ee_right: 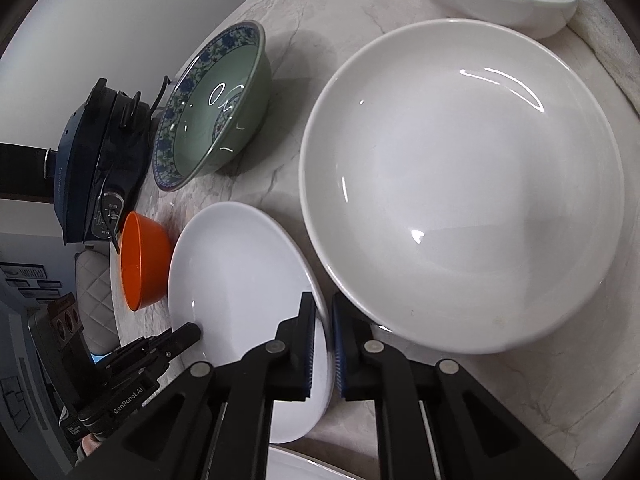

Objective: Organize plates and bowls
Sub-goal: 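Carry the medium white plate with both tools and lower it onto the large plate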

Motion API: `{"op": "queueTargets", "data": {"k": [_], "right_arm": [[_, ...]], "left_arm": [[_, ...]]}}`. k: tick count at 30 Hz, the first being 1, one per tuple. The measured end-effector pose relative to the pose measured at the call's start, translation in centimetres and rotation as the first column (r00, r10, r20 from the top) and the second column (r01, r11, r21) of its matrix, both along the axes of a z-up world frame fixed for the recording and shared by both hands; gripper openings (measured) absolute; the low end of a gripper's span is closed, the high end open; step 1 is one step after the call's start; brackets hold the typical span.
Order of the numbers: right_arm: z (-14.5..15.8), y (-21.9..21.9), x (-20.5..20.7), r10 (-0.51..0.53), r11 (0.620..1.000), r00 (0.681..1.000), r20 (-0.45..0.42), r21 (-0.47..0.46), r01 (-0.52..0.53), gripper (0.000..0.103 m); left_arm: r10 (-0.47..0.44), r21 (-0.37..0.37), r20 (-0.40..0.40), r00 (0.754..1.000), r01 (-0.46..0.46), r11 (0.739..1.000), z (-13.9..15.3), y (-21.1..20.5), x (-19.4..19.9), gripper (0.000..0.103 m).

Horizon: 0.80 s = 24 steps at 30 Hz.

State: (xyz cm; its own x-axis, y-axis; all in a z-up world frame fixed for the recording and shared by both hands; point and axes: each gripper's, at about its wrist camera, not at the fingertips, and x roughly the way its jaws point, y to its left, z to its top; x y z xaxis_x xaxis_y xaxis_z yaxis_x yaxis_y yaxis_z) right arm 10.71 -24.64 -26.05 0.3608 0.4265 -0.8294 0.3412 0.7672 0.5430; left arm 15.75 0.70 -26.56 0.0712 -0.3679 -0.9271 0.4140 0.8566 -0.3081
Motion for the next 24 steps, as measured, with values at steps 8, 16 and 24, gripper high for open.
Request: {"op": "queueTargets", "data": {"k": [8, 16, 24], "right_arm": [[1.1, 0.8, -0.5, 0.026, 0.999, 0.999, 0.024, -0.02, -0.026, 0.011], [3.8, 1.3, -1.1, 0.043, 0.999, 0.997, 0.061, -0.024, -0.042, 0.011], [7.5, 1.5, -3.7, 0.065, 0.998, 0.991, 0.116, -0.028, -0.062, 0.011]], "left_arm": [[0.008, -0.001, 0.024, 1.0, -0.008, 1.0, 1.5, 0.6, -0.8, 0.011], [0.026, -0.016, 0.054, 0.998, -0.026, 1.0, 4.7, 1.6, -1.8, 0.01], [0.022, -0.042, 0.106, 0.994, -0.017, 0.999, 9.0, 2.0, -4.9, 0.01]]}}
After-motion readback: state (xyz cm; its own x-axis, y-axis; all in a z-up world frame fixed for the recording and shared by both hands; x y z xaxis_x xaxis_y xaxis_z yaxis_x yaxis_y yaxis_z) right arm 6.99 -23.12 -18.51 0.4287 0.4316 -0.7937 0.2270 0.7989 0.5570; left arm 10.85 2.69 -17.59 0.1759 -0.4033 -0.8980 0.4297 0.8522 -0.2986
